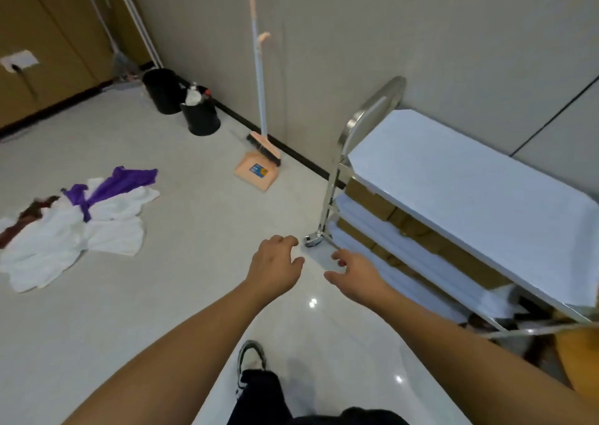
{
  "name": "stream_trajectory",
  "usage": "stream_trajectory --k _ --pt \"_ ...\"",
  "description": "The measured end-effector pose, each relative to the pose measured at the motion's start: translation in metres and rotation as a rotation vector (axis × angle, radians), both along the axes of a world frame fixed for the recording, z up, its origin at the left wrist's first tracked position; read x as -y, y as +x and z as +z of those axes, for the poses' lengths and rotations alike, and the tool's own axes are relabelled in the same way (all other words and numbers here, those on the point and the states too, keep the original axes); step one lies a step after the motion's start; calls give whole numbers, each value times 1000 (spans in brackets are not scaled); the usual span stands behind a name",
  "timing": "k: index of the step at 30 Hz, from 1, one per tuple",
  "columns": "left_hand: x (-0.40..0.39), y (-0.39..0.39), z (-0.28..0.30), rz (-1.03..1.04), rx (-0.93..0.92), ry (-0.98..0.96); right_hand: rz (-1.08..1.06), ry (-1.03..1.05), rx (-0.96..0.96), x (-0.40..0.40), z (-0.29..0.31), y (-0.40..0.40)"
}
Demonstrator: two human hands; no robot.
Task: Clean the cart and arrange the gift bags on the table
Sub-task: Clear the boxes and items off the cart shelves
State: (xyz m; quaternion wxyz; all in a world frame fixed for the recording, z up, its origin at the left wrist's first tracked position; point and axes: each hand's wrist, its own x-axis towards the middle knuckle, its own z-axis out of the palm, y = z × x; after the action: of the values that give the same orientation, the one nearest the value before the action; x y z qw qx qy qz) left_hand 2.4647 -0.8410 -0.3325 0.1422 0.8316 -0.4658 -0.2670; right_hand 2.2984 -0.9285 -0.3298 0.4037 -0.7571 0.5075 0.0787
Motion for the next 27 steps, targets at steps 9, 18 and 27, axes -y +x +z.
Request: stream_trajectory --k 9,18,27 --pt "81 64 -51 -49 -210 4 -255 23 -169 20 -27 31" --pt "152 56 -107 -13 -308 52 -392 73 -171 82 -91 36" --pt "225 28 -202 -15 -356 70 -509 -68 -75 194 -195 37"
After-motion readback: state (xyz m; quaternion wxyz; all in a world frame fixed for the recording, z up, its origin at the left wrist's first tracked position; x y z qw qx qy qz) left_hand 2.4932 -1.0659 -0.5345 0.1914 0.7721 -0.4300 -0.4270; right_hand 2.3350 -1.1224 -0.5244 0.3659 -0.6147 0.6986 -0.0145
